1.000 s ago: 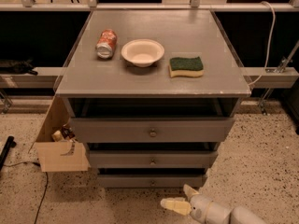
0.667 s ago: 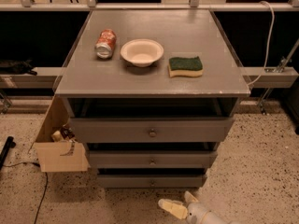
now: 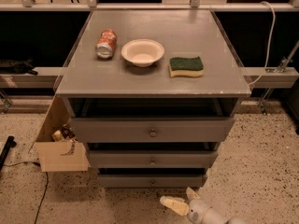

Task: Open bottom drawer

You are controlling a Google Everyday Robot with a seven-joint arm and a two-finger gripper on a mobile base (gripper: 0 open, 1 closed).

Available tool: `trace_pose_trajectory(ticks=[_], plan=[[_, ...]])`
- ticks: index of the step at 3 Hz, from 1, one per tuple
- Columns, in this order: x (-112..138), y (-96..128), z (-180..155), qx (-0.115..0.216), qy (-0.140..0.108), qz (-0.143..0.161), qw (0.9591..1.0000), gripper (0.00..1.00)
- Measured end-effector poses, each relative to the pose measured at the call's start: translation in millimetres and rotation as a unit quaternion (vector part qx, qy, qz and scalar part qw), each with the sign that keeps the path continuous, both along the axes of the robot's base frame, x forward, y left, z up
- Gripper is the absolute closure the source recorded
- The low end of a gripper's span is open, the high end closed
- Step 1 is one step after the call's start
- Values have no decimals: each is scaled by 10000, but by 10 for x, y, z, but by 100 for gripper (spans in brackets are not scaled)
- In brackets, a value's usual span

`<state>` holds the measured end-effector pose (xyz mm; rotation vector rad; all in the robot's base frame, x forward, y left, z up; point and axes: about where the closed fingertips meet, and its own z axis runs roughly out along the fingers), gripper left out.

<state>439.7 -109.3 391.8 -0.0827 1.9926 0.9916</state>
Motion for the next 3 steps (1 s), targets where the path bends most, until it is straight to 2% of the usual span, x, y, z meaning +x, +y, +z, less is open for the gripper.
trace_pose_trajectory(ticks=[1,2,3], plan=[[128,-83,14,-213,-577,57,9981,0],[210,-159,13,-426,-981,25,9943,0],[293,-237,113,-621,-1422,-255,9876,0]])
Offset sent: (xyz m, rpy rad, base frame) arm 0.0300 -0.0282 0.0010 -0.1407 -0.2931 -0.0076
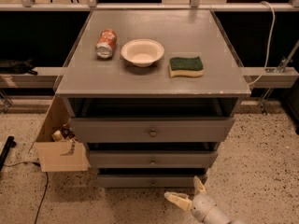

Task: Open bottom drawer

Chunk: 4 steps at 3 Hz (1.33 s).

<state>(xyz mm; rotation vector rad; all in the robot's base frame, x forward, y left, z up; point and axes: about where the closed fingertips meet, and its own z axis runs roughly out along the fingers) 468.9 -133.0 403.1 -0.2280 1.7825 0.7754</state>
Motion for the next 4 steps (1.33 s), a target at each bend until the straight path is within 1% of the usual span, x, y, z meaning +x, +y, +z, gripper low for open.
trace_pose_trajectory(ticks=[1,2,3,4], plan=[[14,-3,30,-12,-71,-30,10000,0],[53,9,18,-182,-222,-66,9996,0],[283,-60,104,-598,-669,-114,9959,0],[656,-380,172,-1310,-1124,-423,9841,0]])
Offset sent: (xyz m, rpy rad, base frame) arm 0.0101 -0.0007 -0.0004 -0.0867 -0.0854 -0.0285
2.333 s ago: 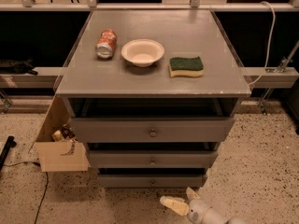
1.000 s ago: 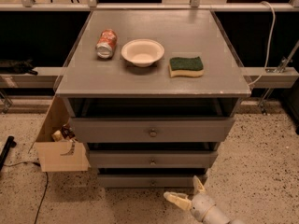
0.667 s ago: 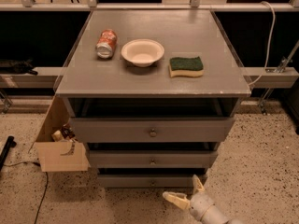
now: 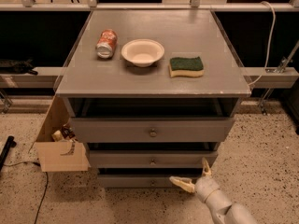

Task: Open bottom drawer

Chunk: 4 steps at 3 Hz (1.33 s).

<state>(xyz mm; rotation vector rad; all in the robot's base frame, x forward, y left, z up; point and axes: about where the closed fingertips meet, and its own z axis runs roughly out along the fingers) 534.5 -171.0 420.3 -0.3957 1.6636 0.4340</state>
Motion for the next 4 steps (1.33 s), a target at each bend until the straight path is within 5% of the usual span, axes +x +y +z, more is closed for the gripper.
trace_pose_trajectory(ticks=[2,4], plan=[[95,-106,14,-205,-120,-101,9997,0],[-392,213,-354,-406,555,78,9976,0]])
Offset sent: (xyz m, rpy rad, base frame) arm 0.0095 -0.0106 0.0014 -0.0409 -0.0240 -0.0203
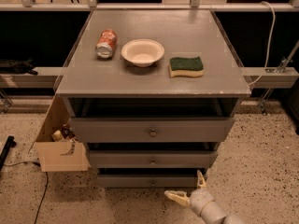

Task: Open bottom drawer

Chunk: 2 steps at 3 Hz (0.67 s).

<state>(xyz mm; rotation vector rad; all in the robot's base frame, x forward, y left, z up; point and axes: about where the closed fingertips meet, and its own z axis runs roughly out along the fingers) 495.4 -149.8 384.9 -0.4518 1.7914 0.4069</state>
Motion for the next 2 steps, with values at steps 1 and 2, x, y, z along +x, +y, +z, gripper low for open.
trace_pose_trajectory(ticks=[1,2], plan=[[10,8,-14,-19,12,1,10000,0],[62,49,-86,-113,76,5,9999,0]])
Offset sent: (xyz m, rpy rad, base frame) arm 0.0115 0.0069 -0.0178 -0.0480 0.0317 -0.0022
